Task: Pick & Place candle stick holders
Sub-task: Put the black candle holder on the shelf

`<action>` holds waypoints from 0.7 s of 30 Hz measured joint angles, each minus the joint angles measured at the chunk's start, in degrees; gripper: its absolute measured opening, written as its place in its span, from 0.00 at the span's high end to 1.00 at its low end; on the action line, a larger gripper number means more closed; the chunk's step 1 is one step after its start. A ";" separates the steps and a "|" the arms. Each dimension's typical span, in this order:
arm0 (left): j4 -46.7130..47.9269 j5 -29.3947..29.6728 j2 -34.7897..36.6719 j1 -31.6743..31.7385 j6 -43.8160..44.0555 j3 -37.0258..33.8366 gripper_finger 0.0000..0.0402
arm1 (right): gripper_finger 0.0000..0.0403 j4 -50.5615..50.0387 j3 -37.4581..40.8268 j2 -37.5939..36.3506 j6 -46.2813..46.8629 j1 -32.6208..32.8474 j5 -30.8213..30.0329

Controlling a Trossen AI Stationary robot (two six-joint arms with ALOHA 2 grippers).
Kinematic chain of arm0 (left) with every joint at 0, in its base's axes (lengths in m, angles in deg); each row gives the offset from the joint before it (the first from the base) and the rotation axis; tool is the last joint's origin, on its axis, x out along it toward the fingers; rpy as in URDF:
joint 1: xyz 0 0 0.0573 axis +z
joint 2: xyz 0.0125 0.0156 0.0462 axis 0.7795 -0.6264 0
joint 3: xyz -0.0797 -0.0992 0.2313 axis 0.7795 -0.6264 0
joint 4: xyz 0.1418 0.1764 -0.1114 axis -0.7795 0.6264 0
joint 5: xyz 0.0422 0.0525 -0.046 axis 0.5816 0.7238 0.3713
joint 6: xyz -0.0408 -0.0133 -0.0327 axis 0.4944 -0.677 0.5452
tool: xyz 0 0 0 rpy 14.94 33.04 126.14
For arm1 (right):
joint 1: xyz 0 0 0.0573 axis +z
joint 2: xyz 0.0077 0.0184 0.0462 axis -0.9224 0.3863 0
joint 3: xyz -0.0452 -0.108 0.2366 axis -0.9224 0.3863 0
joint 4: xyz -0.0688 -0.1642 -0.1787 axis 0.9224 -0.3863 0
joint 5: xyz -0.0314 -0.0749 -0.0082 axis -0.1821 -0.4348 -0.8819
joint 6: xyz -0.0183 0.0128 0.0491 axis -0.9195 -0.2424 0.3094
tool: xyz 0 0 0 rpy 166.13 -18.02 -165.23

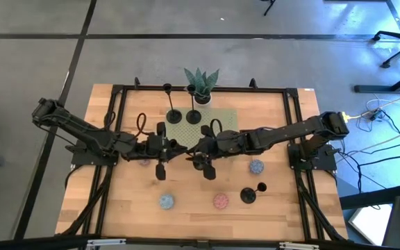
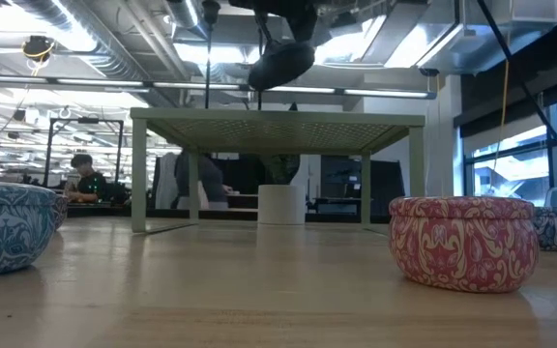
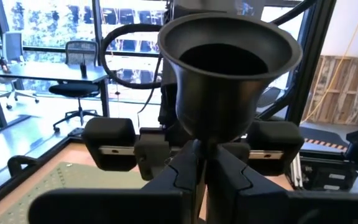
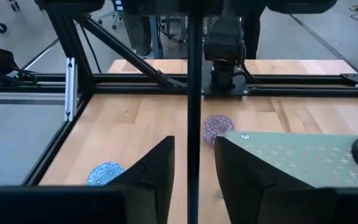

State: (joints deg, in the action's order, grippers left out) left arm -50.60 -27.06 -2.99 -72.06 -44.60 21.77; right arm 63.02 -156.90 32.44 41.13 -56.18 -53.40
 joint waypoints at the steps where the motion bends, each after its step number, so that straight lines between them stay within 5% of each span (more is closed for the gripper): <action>1: 0.10 0.00 0.00 0.00 0.00 0.00 0.96 | 0.73 0.42 0.00 0.00 -0.06 -0.08 0.02; 21: 0.96 0.07 -1.07 0.00 0.06 -0.02 0.94 | 0.90 0.57 0.00 0.00 -1.94 -0.17 0.13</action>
State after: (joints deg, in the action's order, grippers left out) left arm -49.63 -27.00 -4.06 -72.06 -44.55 21.75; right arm 63.59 -156.90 32.44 39.19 -56.36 -53.27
